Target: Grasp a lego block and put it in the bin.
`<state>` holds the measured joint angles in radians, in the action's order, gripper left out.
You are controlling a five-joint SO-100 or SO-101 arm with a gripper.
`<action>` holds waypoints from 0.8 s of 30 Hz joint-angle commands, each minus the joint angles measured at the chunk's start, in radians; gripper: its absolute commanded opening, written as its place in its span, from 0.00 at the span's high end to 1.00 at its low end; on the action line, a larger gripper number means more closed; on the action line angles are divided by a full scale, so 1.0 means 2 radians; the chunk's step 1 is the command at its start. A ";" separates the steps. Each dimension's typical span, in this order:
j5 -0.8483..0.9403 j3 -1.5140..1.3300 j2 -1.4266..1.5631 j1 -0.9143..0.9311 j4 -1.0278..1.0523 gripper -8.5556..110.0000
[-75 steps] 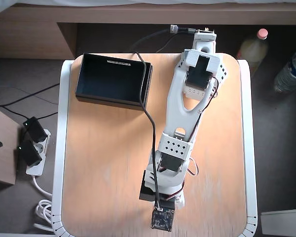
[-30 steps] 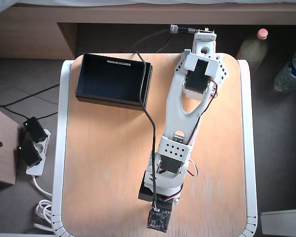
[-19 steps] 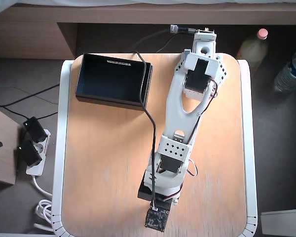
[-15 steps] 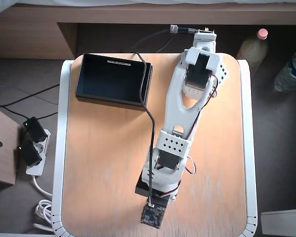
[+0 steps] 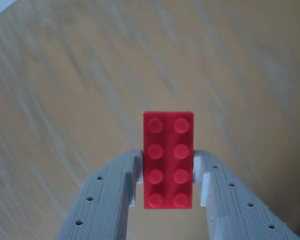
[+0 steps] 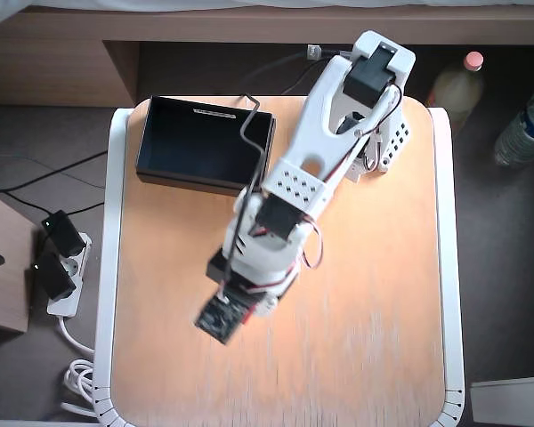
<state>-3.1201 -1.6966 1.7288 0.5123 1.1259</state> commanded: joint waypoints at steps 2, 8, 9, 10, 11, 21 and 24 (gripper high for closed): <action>0.004 0.067 0.091 0.078 0.046 0.93; 0.008 0.067 0.119 0.184 0.095 0.93; 0.008 0.067 0.123 0.202 0.104 0.93; 0.008 0.067 0.127 0.219 0.111 0.93; 0.010 0.067 0.129 0.235 0.119 0.93; 0.005 0.064 0.133 0.370 0.137 0.93; 0.004 0.064 0.133 0.394 0.138 0.93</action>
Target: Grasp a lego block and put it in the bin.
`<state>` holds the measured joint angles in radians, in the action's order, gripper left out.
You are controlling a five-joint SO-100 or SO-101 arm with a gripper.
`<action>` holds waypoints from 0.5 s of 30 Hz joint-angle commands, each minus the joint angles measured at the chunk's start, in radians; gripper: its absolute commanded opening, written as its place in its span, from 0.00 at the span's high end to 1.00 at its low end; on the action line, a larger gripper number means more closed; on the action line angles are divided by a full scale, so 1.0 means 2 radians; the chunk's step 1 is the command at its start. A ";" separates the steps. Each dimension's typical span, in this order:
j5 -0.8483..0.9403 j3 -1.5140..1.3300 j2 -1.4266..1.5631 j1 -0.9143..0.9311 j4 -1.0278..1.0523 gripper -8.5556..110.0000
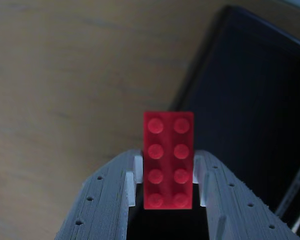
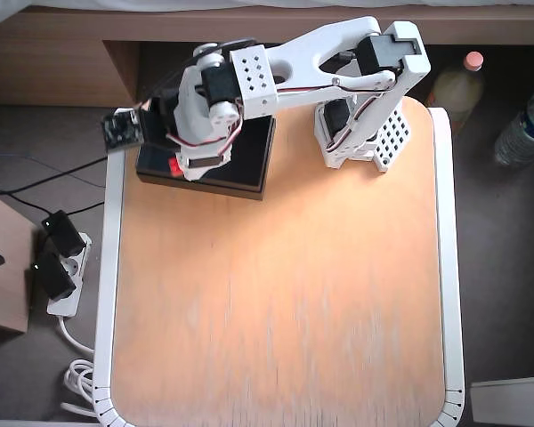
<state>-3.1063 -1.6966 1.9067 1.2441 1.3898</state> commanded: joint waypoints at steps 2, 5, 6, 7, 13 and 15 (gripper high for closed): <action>-0.003 0.058 0.044 0.038 0.006 0.93; -0.005 0.051 0.048 0.049 0.006 0.93; -0.007 0.046 0.051 0.051 0.006 0.93; -0.010 0.038 0.054 0.054 0.005 0.93; -0.023 -0.025 0.091 0.059 0.004 0.93; -0.027 -0.047 0.105 0.061 0.002 0.93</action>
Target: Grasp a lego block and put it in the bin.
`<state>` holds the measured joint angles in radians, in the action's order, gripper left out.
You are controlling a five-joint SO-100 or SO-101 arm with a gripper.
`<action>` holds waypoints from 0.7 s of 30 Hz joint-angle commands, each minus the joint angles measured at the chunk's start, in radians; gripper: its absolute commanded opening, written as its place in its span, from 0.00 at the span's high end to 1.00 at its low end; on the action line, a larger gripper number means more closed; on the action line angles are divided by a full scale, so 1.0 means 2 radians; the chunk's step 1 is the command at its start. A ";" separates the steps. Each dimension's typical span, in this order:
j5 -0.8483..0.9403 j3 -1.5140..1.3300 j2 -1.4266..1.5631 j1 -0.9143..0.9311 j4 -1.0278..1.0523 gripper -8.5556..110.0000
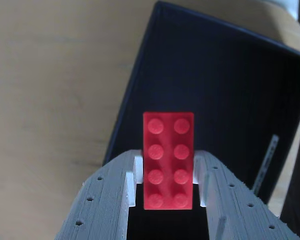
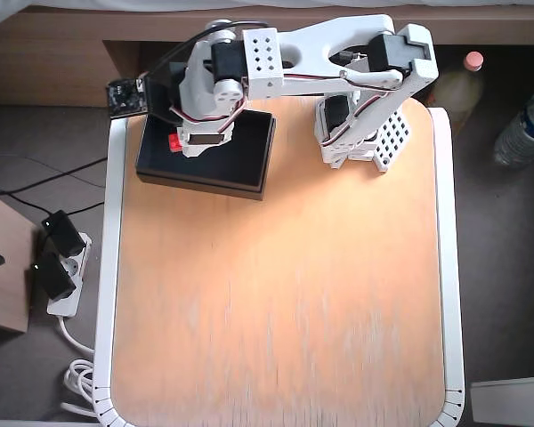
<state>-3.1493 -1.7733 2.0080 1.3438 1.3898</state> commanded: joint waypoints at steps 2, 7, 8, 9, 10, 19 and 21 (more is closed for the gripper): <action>-0.010 -0.032 0.073 0.014 -0.004 0.93; -0.016 -0.084 0.104 0.021 -0.028 0.93; -0.018 -0.086 0.104 0.022 -0.028 0.93; -0.018 -0.087 0.104 0.025 -0.028 0.93; -0.020 -0.087 0.104 0.027 -0.028 0.93; -0.028 -0.118 0.104 0.044 -0.074 0.93; -0.031 -0.130 0.104 0.048 -0.090 0.92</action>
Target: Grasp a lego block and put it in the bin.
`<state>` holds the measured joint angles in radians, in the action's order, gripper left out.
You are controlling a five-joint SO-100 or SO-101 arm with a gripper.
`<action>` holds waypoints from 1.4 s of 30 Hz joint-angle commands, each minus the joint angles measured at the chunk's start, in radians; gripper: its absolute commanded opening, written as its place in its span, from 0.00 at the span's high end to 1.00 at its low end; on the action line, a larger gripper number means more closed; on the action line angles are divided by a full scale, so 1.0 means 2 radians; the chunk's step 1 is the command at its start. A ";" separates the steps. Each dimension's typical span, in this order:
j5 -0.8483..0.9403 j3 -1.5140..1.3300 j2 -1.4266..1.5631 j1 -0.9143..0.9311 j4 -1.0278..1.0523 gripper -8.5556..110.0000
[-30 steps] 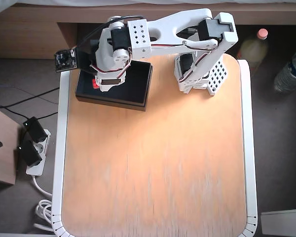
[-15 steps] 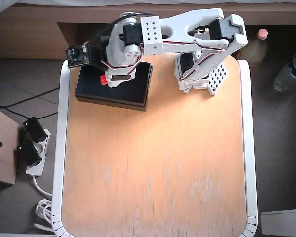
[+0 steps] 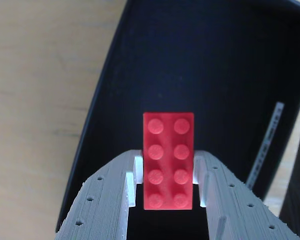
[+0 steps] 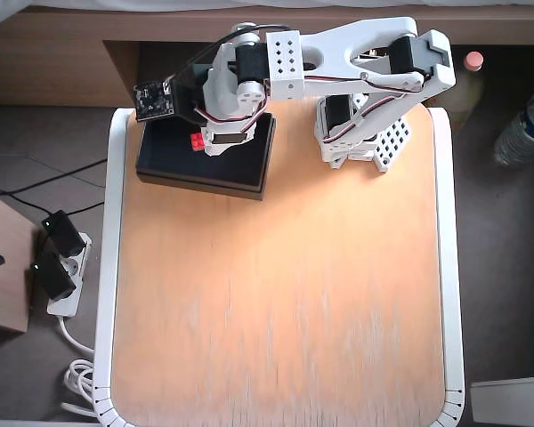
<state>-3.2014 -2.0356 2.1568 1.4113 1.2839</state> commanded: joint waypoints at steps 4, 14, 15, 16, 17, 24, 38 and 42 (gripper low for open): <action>-0.008 -0.003 0.030 0.019 -0.041 0.89; -0.008 -0.002 0.036 0.019 -0.048 0.75; -0.008 -0.002 0.038 0.019 -0.048 0.75; -0.007 -0.002 0.039 0.018 -0.048 0.75; -0.006 -0.002 0.041 0.017 -0.050 0.75; 0.025 0.000 0.076 -0.039 -0.060 0.76; 0.087 -0.002 0.185 -0.244 -0.060 0.90; 0.104 -0.003 0.219 -0.308 -0.058 0.93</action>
<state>-3.0112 -2.0571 2.5142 0.8790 1.1965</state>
